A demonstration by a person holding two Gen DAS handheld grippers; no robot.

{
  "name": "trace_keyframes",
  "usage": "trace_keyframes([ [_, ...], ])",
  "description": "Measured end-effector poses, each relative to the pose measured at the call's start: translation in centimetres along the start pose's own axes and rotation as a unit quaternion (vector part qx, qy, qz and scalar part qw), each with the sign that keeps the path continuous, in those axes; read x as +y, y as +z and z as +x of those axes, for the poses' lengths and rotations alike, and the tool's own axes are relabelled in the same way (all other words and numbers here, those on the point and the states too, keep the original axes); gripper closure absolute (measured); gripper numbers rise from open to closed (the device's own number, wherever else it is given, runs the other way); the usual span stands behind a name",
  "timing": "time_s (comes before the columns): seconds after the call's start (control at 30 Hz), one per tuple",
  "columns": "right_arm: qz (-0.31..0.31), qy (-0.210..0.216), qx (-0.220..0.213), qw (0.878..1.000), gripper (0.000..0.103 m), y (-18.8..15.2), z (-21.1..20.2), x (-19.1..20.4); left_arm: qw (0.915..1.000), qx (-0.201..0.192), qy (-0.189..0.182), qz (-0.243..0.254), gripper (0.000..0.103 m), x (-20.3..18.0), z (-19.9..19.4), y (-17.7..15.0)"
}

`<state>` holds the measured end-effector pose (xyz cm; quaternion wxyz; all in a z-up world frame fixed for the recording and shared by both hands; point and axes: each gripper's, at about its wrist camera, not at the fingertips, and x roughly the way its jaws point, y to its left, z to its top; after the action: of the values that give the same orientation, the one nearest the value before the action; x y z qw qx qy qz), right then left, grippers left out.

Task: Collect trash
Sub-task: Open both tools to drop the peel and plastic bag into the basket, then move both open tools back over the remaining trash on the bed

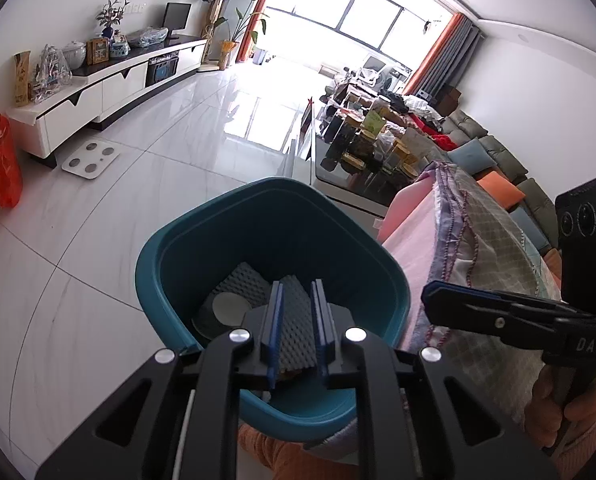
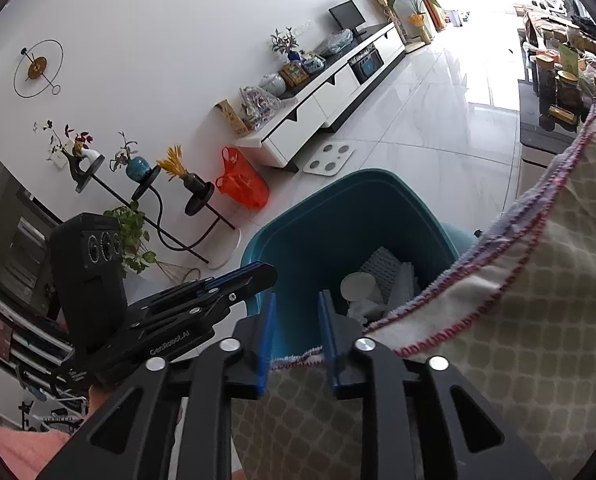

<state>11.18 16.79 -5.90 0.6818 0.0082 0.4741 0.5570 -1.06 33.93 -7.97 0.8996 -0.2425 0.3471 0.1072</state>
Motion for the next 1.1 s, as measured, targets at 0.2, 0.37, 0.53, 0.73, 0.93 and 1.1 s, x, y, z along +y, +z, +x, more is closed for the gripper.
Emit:
trace_keyframes([
  [0.2,-0.015,-0.007,-0.028,0.999,0.074,-1.2,-3.1,0.3,0.9990,-0.024,-0.024,0.030,0.080,-2.3,-1.7,0.0],
  [0.37,-0.029,-0.027,-0.069,0.997,0.066,-3.1,-7.6,0.3,0.9937,-0.043,-0.069,0.076,0.071,-6.5,-3.1,-0.4],
  [0.53,-0.022,-0.063,-0.120,0.990,0.063,-5.7,-13.1,-0.7,0.9847,-0.038,-0.120,0.121,0.068,-11.2,-3.2,-1.3],
  [0.73,0.019,-0.120,-0.176,0.977,0.062,-9.6,-19.7,-3.4,0.9681,-0.005,-0.181,0.173,0.068,-17.9,-1.7,-3.3],
  [0.93,0.065,-0.177,-0.221,0.957,0.061,-13.8,-25.5,-5.6,0.9460,0.032,-0.228,0.228,0.067,-24.9,-0.1,-6.1],
  [1.1,0.103,-0.220,-0.254,0.936,0.061,-17.1,-29.9,-7.9,0.9259,0.071,-0.250,0.274,0.064,-30.4,1.5,-8.7],
])
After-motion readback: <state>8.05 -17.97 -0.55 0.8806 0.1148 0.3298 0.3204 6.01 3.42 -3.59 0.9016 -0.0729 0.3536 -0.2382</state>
